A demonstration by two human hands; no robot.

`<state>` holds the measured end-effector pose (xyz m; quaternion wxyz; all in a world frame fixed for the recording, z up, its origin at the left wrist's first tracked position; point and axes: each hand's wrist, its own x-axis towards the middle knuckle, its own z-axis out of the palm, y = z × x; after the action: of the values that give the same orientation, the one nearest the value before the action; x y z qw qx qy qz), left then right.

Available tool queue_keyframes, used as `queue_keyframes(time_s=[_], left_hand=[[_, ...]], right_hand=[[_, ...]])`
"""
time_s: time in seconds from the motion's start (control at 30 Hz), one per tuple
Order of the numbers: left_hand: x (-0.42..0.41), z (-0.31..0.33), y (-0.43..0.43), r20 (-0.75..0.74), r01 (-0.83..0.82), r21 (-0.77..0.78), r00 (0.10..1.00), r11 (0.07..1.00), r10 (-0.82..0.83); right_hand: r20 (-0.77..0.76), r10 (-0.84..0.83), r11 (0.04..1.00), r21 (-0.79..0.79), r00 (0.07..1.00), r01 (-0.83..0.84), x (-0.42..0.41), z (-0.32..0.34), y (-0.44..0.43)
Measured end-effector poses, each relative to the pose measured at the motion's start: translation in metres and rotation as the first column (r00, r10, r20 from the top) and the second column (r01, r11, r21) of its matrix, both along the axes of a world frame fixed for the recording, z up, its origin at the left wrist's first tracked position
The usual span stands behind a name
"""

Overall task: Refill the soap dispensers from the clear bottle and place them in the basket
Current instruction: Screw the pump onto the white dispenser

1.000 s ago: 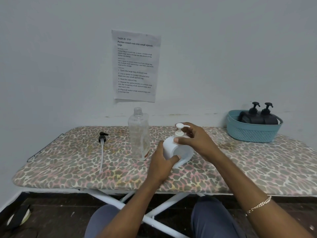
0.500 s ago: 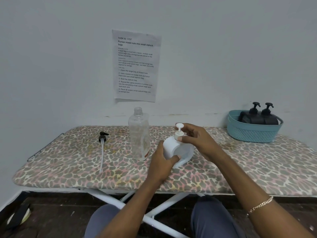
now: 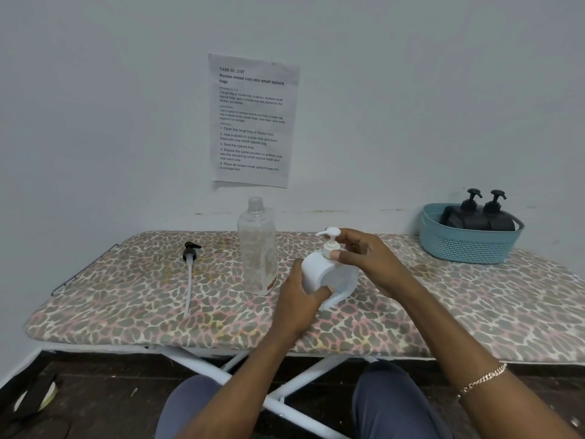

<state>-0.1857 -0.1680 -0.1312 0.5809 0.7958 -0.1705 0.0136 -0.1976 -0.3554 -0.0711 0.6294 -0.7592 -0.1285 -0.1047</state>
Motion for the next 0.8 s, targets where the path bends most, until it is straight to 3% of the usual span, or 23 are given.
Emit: queue_keyframes(time_s=[0.13,0.4,0.8], left_hand=[[-0.001,0.001,0.0,0.008,0.0,-0.009,1.0,1.0,0.0],[0.0,0.001,0.0,0.014,-0.001,0.002,1.0,1.0,0.0],[-0.002,0.0,0.0,0.048,0.007,-0.002,0.999,1.0,-0.007]], right_hand=[[-0.011,0.018,0.999,-0.031,1.0,-0.018,-0.002,0.003,-0.001],[-0.021,-0.02,0.998,0.063,1.0,0.022,-0.001,0.001,-0.001],[0.046,-0.22,0.975,0.042,0.974,0.218,-0.002,-0.001,0.01]])
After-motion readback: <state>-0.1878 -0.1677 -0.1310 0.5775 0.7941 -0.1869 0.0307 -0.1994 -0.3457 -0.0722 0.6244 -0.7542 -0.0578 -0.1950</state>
